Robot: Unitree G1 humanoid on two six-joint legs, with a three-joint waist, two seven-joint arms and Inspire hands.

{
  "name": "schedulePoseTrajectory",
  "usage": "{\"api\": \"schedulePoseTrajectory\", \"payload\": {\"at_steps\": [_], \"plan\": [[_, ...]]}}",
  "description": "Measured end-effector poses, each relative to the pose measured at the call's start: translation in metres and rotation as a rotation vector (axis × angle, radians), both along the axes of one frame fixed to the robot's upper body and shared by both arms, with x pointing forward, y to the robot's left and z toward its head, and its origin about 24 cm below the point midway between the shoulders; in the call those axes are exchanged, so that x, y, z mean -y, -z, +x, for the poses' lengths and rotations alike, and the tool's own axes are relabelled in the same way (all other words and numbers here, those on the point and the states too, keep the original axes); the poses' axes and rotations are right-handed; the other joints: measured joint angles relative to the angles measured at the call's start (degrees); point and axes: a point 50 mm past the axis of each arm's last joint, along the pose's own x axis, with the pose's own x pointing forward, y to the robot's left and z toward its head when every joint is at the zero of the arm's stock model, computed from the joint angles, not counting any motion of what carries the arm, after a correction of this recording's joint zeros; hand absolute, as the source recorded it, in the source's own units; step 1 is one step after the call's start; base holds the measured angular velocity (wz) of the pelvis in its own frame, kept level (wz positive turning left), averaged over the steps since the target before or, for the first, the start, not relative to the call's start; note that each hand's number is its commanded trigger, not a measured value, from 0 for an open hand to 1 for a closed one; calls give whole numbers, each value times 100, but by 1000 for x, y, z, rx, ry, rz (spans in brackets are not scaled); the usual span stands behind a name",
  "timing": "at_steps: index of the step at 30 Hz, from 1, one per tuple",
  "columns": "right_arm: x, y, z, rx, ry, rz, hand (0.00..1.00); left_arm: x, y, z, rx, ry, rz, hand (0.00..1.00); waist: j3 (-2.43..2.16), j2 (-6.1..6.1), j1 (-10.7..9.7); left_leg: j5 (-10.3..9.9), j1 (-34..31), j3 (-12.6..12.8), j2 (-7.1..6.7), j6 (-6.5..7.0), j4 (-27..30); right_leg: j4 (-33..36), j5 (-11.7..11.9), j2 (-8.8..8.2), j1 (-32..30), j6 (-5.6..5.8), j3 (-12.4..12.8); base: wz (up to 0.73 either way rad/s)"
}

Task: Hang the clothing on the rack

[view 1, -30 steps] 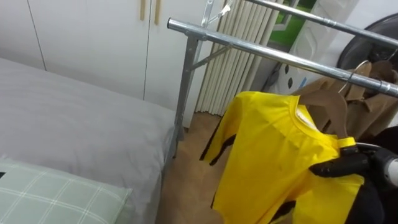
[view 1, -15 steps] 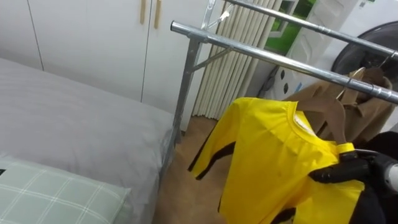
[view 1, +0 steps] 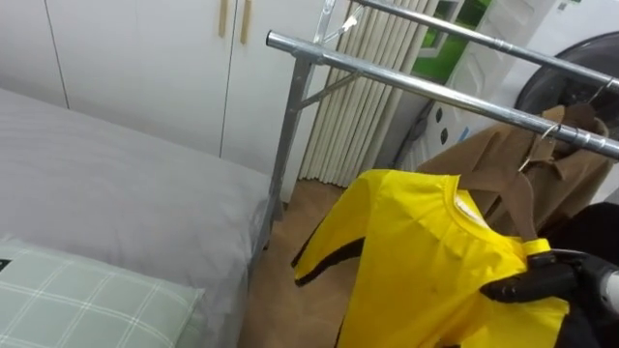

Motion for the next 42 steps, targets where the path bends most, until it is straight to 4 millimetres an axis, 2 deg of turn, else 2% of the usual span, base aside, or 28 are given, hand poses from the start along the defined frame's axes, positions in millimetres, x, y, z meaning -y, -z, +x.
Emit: {"api": "schedulePoseTrajectory", "payload": {"at_steps": [4, 7, 9, 11, 18, 21, 25, 28, 30, 34, 38, 40, 41, 42], "plan": [[0, 1, 0, -6, 3, -19, 100, 1, 0, 0, -4, 17, 4, 0, 33, -58, 32, -1, -3, 19, 3, 1, 10, -7, 10, 13, -4, -9, 22, -3], [1, 5, -3, -23, 9, -51, 100, -1, -2, 3, 2, 38, 15, 0, 86, -160, 134, -1, -26, 16, 3, 1, 21, -2, 13, 14, -21, -13, -8, 0], [3, 7, -4, -41, 1, -84, 100, -3, -3, 3, 2, 40, 21, 0, 99, -253, 214, -1, -132, 5, 4, 1, 83, 8, 27, 17, -101, -19, -20, 0], [4, 7, -5, -51, -4, -100, 100, -4, -3, 3, -3, 46, 18, 0, 110, -281, 270, -34, -201, -14, 12, 0, 167, -11, 44, 31, -117, -19, -36, 4], [5, 7, -5, -72, -29, -163, 100, -5, 0, 0, -23, 45, 13, 0, 101, -299, 544, -69, -305, -53, 12, 18, 198, -17, 93, 28, -170, -2, -71, 2], [5, 5, -3, -71, -41, -189, 100, -9, 6, -5, -57, 24, 23, 0, 104, -289, 607, -70, -312, -78, 9, 18, 194, -13, 85, 19, -163, 5, -106, 6], [1, -4, 5, -35, -82, -245, 100, -15, 8, -10, -75, -11, 31, 0, 112, -246, 579, -71, -356, -120, 4, 17, 193, -22, 74, 17, -185, 13, -138, 4], [-2, -18, 16, -5, -124, -308, 100, -17, 16, -19, -119, -57, 16, 0, 53, -102, 563, -69, -346, -122, -10, 18, 162, -13, 67, 4, -190, 15, -140, 1], [-2, -22, 18, -10, -145, -357, 100, -21, 23, -28, -161, -114, -3, 0, -26, -2, 532, -43, -278, -127, -43, 48, 59, 11, 28, -30, -181, 36, -152, 4], [0, -25, 19, -19, -157, -396, 100, -33, 29, -42, -202, -241, -24, 0, -38, 13, 514, 18, -125, -120, -71, 42, -88, 83, -44, -69, -154, 24, -132, 0], [1, -26, 19, -25, -160, -414, 100, -55, 35, -62, -250, -430, -24, 0, -34, 63, 519, 4, 86, -55, -30, 26, -171, 66, -48, -37, 6, 21, -110, -6], [2, -26, 19, -22, -155, -416, 100, -55, 37, -67, -263, -464, -36, 0, -47, 97, 512, 4, 127, -51, -40, 28, -200, 67, -70, -51, 50, 31, -108, -4], [2, -26, 19, -15, -147, -421, 100, -55, 38, -68, -267, -468, -39, 0, -34, 127, 513, -4, 166, -59, -45, 34, -204, 68, -83, -58, 102, 35, -110, 3], [3, -27, 20, -11, -141, -426, 100, -54, 39, -69, -274, -472, -40, 0, -51, 146, 513, -11, 190, -61, -59, 41, -206, 88, -106, -73, 119, 54, -97, 4]]}}
